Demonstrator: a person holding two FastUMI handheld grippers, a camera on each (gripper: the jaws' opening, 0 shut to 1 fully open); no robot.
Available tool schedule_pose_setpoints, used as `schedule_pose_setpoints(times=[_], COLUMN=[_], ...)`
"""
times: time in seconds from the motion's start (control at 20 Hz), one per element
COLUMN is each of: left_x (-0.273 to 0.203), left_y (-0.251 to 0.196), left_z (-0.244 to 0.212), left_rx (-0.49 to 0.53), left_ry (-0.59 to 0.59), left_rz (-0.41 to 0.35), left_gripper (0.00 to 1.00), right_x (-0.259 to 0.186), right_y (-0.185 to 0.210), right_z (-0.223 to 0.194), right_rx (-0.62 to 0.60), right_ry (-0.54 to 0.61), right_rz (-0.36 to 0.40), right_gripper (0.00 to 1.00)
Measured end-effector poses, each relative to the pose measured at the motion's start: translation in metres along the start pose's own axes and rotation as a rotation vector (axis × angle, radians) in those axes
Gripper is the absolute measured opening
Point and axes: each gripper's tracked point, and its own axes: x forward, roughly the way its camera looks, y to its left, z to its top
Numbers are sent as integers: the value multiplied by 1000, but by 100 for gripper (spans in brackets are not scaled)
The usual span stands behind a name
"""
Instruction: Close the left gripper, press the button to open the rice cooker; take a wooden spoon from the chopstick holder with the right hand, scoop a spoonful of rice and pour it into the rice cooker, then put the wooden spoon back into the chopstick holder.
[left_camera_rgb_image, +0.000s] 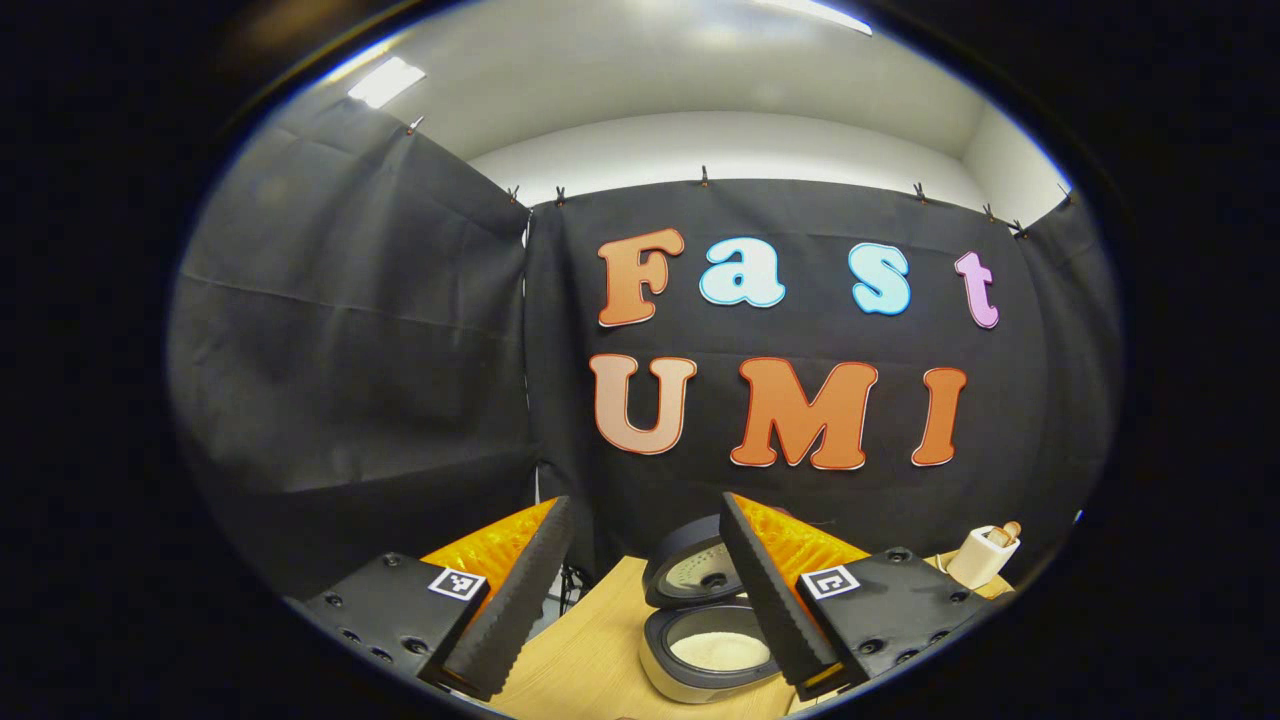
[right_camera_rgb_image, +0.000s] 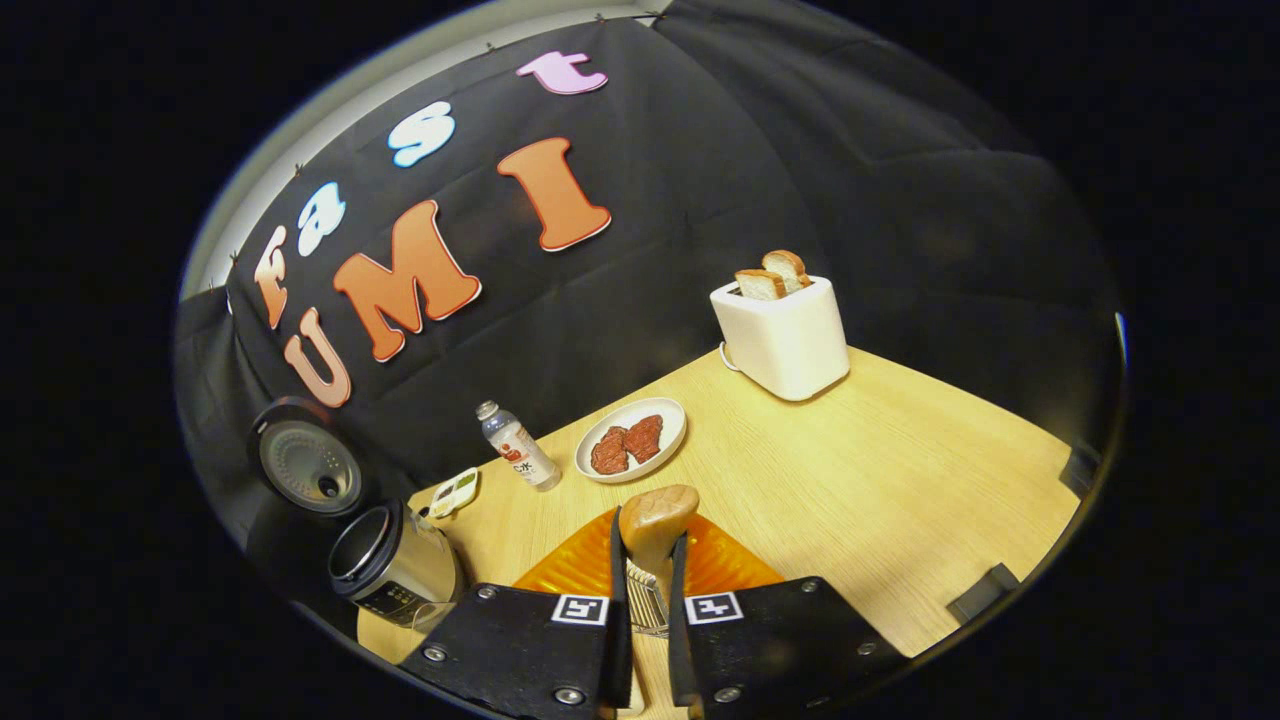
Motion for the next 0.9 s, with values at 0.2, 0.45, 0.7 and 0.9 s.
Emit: schedule_pose_setpoints(times=[0.2, 0.45, 0.7, 0.9], left_x=[4, 21, 47, 63], left_y=[3, 3, 9, 27], left_z=[1, -12, -6, -1], left_rx=[31, -1, 15, 43], left_ry=[-13, 31, 39, 37], left_rz=[-13, -63, -124, -125], left_gripper=[98, 99, 98, 97], right_x=[-15, -46, -93, -111], right_y=[13, 39, 82, 105], right_z=[22, 60, 62, 50], right_rx=[-20, -66, -63, -84], right_ry=[-12, -94, -151, -200], right_rz=[-9, -35, -32, -75], right_gripper=[12, 12, 12, 12])
